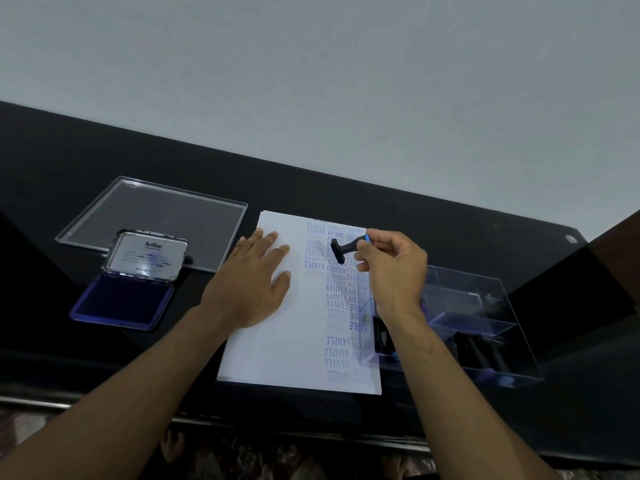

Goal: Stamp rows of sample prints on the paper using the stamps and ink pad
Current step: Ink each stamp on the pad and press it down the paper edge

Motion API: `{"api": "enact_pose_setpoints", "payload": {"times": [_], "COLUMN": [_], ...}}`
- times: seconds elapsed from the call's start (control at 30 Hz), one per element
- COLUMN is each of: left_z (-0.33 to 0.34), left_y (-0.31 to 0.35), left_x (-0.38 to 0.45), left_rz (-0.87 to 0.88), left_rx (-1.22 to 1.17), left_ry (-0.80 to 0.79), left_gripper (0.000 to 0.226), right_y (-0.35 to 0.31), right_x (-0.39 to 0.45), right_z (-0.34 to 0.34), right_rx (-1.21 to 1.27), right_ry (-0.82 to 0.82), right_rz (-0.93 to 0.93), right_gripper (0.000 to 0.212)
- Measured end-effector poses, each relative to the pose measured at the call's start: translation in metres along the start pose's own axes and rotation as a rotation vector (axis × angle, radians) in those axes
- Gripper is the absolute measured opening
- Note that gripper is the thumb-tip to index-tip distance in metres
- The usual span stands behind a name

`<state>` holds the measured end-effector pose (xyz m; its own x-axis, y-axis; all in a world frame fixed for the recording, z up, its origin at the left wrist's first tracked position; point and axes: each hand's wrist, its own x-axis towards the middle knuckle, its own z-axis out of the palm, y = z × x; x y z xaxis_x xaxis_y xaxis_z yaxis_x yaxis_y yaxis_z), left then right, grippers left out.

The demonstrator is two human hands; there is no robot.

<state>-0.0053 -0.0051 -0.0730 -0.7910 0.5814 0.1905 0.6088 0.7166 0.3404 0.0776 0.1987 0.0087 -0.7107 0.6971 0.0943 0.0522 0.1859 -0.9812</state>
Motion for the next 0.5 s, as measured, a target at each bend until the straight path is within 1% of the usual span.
{"api": "enact_pose_setpoints", "payload": {"times": [0.27,0.5], "left_z": [-0.0008,-0.0011], "left_y": [-0.0003,-0.0001], "left_x": [0.0003,0.0011], "left_rz": [0.005,0.004], "left_rx": [-0.009,-0.015], "left_ry": [-0.010,-0.010], "left_gripper": [0.072,0.070], "right_y": [0.0001,-0.0009], "right_x": [-0.0006,-0.0027], "right_z": [-0.0006,-0.0007], "right_rx": [-0.033,-0.065], "right_ry": [-0.010,-0.017], "right_rz": [-0.013,-0.029], "right_gripper": [0.018,0.019]}}
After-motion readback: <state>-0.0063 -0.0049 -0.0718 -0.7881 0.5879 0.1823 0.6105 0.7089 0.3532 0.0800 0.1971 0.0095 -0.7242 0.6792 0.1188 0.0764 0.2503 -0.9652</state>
